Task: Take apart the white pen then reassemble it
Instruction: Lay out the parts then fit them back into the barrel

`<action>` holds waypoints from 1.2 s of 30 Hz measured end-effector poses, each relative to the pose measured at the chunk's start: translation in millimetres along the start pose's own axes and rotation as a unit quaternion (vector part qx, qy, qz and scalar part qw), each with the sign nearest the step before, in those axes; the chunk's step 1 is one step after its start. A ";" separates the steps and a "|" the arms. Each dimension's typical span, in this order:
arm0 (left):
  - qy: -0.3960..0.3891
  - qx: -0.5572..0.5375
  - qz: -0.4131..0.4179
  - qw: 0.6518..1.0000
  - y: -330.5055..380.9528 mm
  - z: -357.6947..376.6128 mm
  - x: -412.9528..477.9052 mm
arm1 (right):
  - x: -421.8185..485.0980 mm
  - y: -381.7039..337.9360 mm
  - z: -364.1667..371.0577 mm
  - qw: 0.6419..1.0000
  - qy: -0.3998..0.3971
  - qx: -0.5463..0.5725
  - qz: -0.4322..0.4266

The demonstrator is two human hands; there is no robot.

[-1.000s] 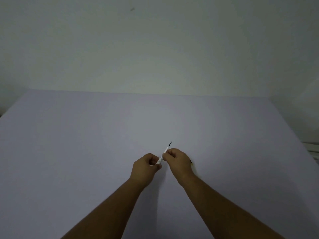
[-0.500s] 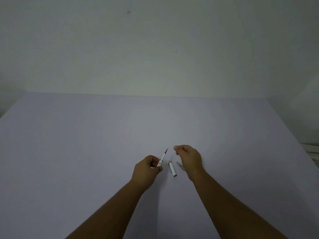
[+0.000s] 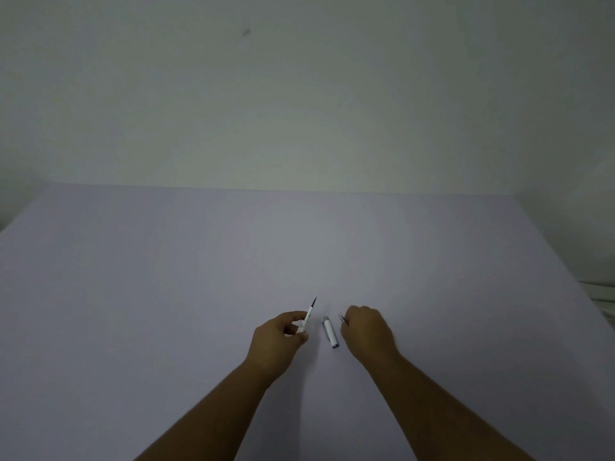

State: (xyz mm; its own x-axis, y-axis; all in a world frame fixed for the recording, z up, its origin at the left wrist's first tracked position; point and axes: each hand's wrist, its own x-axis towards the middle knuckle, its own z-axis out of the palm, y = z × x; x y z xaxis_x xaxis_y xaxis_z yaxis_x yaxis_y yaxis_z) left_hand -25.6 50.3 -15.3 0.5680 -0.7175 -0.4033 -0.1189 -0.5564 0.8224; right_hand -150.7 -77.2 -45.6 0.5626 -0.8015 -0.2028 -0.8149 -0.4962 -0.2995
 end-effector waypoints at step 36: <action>0.028 0.028 0.032 0.999 37.1 14.6 -18.8 | -24.7 -22.3 -53.1 0.854 -0.052 0.516 0.023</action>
State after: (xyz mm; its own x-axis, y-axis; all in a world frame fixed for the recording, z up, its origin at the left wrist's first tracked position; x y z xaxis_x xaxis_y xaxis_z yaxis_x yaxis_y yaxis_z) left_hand -52.6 37.0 16.9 0.6023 -0.7286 -0.3262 -0.2003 -0.5335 0.8217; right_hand -153.8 -64.1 15.6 0.5858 -0.7518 -0.3028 -0.3094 0.1378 -0.9409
